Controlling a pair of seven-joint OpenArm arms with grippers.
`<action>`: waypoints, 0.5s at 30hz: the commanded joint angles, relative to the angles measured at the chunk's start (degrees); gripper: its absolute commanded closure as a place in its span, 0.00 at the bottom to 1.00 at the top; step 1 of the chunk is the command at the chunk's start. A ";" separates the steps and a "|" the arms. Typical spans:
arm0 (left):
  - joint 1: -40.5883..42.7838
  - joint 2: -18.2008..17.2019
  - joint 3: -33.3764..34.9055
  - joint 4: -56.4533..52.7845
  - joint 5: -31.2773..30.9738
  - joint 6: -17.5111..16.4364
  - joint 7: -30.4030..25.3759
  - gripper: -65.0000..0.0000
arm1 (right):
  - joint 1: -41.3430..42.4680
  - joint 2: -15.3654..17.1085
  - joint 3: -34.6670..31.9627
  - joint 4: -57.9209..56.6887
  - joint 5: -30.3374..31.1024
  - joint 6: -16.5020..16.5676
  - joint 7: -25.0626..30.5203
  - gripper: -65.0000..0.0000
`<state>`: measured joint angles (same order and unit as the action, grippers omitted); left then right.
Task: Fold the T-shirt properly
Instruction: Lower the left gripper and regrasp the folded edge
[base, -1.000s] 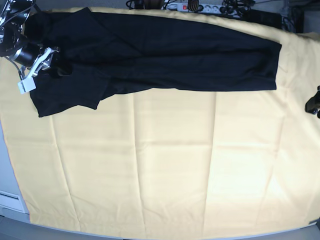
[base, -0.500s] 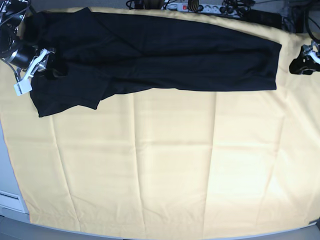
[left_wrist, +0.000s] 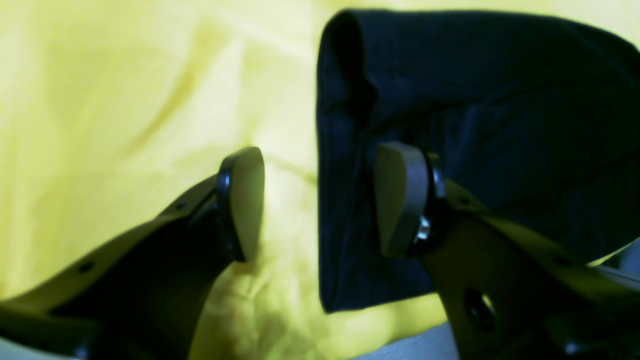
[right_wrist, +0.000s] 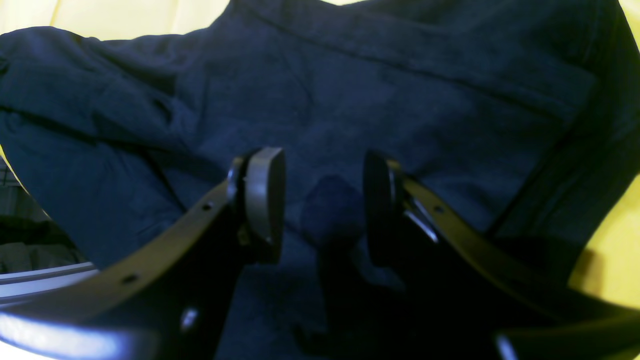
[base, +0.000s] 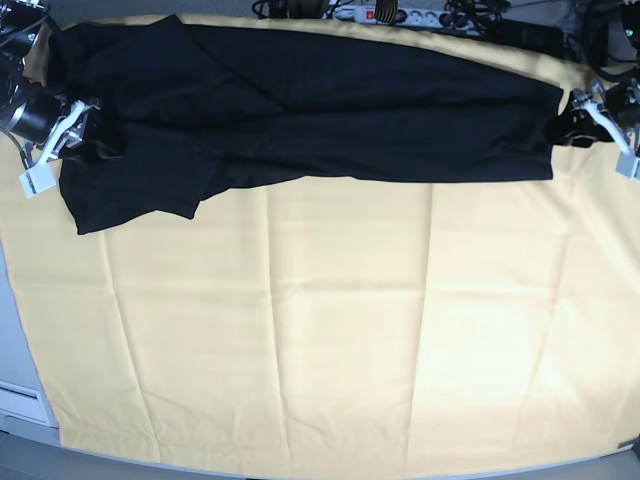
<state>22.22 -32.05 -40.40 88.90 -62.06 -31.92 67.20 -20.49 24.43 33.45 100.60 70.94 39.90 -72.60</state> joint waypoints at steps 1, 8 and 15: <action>0.00 -1.22 0.13 0.59 -0.96 0.28 -0.63 0.44 | 0.20 1.14 0.39 0.94 1.25 0.10 0.83 0.59; -0.02 -1.11 0.52 0.59 -4.79 -0.28 1.36 0.44 | 0.20 1.14 0.39 0.94 1.27 0.10 1.05 0.59; 0.00 -1.11 0.52 0.59 -8.13 -0.70 2.51 0.44 | 0.20 1.14 0.39 0.94 2.75 0.10 1.03 0.59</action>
<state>22.24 -31.88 -39.42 88.86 -68.69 -32.16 70.30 -20.49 24.43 33.45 100.60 72.36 39.90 -72.58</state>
